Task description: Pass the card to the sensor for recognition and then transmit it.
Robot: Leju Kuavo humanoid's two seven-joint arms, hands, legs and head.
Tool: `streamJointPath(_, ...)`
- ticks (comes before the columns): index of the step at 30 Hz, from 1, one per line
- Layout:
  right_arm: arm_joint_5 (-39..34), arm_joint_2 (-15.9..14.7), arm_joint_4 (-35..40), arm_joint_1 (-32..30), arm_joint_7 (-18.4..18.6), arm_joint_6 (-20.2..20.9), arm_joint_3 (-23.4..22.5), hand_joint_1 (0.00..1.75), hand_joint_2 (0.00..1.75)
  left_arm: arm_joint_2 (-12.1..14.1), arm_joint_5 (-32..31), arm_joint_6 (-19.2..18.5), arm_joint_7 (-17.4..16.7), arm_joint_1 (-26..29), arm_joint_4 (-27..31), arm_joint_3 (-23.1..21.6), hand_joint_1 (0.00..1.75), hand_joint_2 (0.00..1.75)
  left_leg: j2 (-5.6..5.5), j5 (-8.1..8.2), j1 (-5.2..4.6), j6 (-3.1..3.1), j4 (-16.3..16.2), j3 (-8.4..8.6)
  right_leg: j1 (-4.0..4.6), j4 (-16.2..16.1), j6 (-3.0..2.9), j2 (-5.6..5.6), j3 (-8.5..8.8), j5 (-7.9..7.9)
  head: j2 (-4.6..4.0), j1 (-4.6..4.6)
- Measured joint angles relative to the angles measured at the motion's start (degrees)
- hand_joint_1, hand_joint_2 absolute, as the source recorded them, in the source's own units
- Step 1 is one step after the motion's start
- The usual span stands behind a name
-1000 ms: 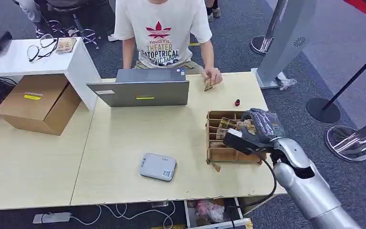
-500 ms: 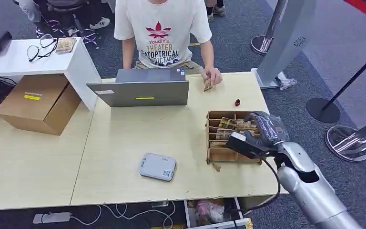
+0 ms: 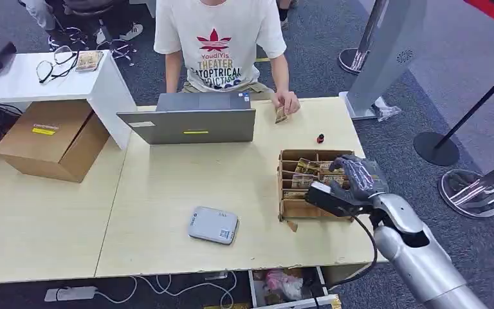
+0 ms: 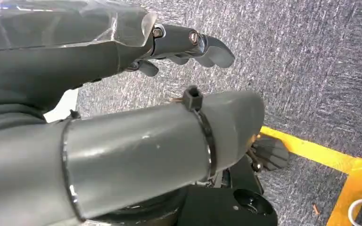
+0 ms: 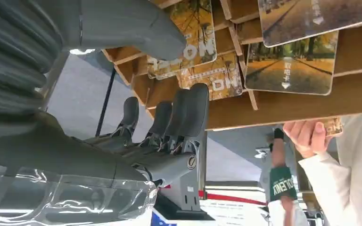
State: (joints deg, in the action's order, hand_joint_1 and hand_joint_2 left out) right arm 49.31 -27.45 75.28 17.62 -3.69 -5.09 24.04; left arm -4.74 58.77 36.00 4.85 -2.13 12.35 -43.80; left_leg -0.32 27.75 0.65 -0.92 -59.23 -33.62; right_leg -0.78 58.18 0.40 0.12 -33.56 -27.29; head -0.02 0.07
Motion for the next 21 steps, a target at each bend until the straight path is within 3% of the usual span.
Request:
streamJointPath(9, 0.00, 0.13, -1.31, 0.13, 0.00, 0.28, 0.31, 0.96, 1.75, 0.07, -0.09, -0.15, 1.01, 0.01, 0.00, -0.11, 0.00, 0.00, 0.00, 0.00, 0.00, 0.00, 0.00, -0.01, 0.00, 0.00, 0.00, 0.00, 0.00, 0.00, 0.00, -0.02)
streamJointPath(12, 0.00, 0.24, -1.97, 0.36, 0.00, 0.52, 0.72, 1.03, 1.75, 0.02, 0.02, -0.17, 1.86, 0.03, 0.02, -0.11, 0.00, 0.00, 0.00, 0.00, 0.00, 0.00, 0.00, 0.00, 0.00, 0.00, 0.00, 0.00, 0.00, 0.00, 0.00, -0.02)
streamJointPath(16, -0.06, 0.42, -2.80, 0.76, -0.09, 0.79, 1.11, 0.94, 1.75, 0.00, 0.20, -0.35, 2.32, 0.08, 0.00, -0.11, 0.00, 0.00, 0.00, 0.00, 0.00, 0.00, 0.00, -0.01, 0.00, 0.00, 0.00, 0.00, 0.00, 0.00, 0.00, 0.00)
streamJointPath(19, -0.11, 0.48, -3.35, 1.25, -0.13, 0.90, 1.31, 1.03, 1.75, 0.00, 0.20, -0.37, 2.54, 0.08, 0.00, -0.17, 0.00, 0.00, 0.00, 0.00, 0.00, 0.00, 0.00, 0.00, 0.00, 0.00, 0.00, 0.00, 0.00, 0.00, 0.00, -0.02)
streamJointPath(20, -0.13, 0.50, -3.52, 1.35, -0.15, 0.90, 1.33, 1.24, 1.75, -0.02, 0.20, -0.37, 2.56, 0.09, 0.02, -0.20, 0.00, 0.00, 0.00, 0.00, 0.00, 0.00, 0.00, 0.00, 0.00, 0.00, 0.00, -0.01, 0.00, 0.00, 0.00, 0.00)
streamJointPath(21, -0.13, 0.50, -3.67, 1.41, -0.18, 0.90, 1.35, 1.33, 1.75, -0.02, 0.20, -0.37, 2.56, 0.09, 0.00, -0.20, 0.00, 0.00, -0.01, 0.00, 0.00, 0.00, 0.00, -0.01, 0.00, 0.00, 0.00, -0.01, 0.00, 0.00, 0.00, 0.00)
